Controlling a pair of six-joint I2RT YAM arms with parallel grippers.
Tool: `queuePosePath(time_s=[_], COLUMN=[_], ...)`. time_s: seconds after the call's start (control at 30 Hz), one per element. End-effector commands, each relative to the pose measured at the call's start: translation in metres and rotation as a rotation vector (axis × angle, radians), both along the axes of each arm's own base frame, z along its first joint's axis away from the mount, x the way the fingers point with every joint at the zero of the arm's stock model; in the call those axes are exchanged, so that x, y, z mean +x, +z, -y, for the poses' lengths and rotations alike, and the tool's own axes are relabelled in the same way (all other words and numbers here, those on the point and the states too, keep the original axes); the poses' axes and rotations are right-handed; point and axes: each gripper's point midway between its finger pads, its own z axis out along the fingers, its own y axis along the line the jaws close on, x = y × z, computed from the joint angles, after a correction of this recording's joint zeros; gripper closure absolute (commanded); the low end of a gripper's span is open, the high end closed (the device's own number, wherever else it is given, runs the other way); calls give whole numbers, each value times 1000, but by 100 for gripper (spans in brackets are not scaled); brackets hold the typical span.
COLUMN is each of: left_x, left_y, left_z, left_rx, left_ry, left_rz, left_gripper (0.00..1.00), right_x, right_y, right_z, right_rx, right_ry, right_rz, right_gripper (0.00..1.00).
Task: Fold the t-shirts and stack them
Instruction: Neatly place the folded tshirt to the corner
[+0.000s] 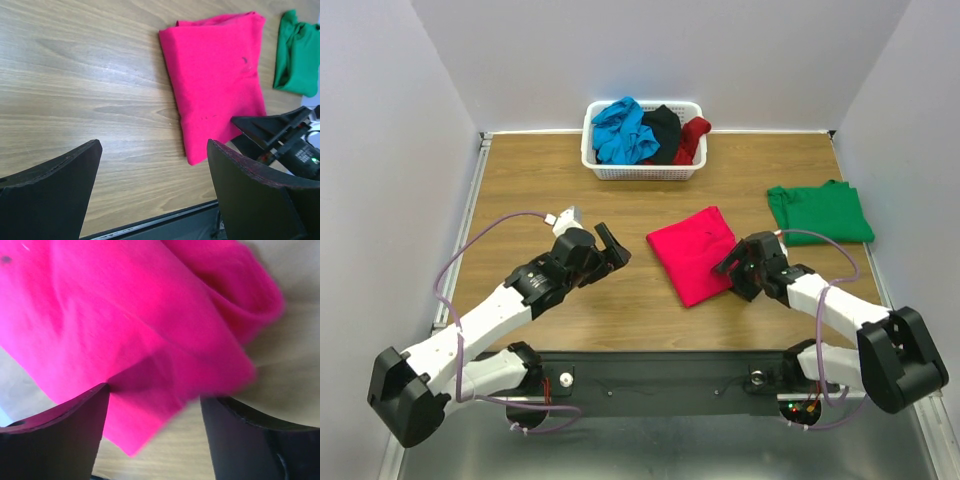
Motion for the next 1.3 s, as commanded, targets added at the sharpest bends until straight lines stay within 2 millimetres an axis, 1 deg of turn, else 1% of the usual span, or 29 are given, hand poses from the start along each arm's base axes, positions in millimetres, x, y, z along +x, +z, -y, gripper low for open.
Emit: queuePosePath(time_s=[0.0,0.07,0.17,0.23,0.27,0.3,0.33,0.37,0.43,0.47,0.5,0.53,0.57,0.6,0.63,0.67,0.7,0.73,0.77,0.87,0.9,1.0,1.07,1.1,1.13,1.17,1.2,1.23,1.27], left_x=[-2,-4,-3,-4,-3,-3,-3,-4,-5,-5,-5,-5,-6,-6,-6,-6,-5,-6,-5,-2,-1,5,9,12,15,18,21,25,28], left_y=[5,5,12,15,18,19,21,21,25,26,29,30,31,32,34,35,36,38,40,45,46,56,58,64,66,71,74,72,79], left_z=[-17,-22,-27,-29,-31,-32,-34,-38,-42,-43,-46,-48,-50,-53,-55,-56,-58,-58,-59,-63,-65,-68,-69,-70,-69,-69,-70,-73,-73], left_rx=[17,25,20,21,24,27,27,38,40,42,45,46,52,55,53,52,55,56,56,67,77,96,120,128,137,138,145,177,175], left_ry=[64,85,110,111,119,122,132,144,154,160,169,176,181,195,201,205,210,210,213,226,240,253,253,256,255,258,258,254,251], left_rz=[16,15,35,42,46,48,51,47,53,56,66,68,68,74,79,84,89,95,101,113,116,139,137,150,155,166,169,167,174], left_gripper=[1,2,2,1,2,2,2,2,2,2,2,2,2,2,1,1,1,1,2,2,1,1,2,2,2,2,2,2,2], right_x=[12,13,17,25,33,38,44,52,62,65,78,84,82,89,95,101,104,108,112,113,114,117,117,119,122,125,128,135,136], right_y=[-12,-16,-18,-14,-7,-3,2,13,24,27,39,44,42,47,51,55,56,55,55,46,47,55,62,70,77,83,90,101,107], right_z=[-1,-4,-2,7,8,11,16,16,18,21,19,18,26,33,34,47,50,44,49,59,67,81,94,107,119,127,142,148,160], right_rx=[-20,-27,-77,-131,-161,-188,-228,-265,-331,-400,-430,-472,-562,-610,-636,-685,-701,-682,-737,-823,-882,-1003,-1081,-1139,-1182,-1214,-1229,-1249,-1276], right_ry=[-48,-60,-83,-103,-88,-83,-89,-55,-8,72,123,188,274,306,357,393,449,529,615,740,775,890,948,981,968,976,945,933,952], right_rz=[20,24,47,83,112,133,159,191,225,235,261,277,247,242,212,199,190,184,189,133,114,74,43,36,20,11,-5,5,-9], right_gripper=[24,27,35,59,86,92,95,100,99,100,99,100,100,100,100,100,100,100,100,100,100,100,100,100,100,100,100,100,100])
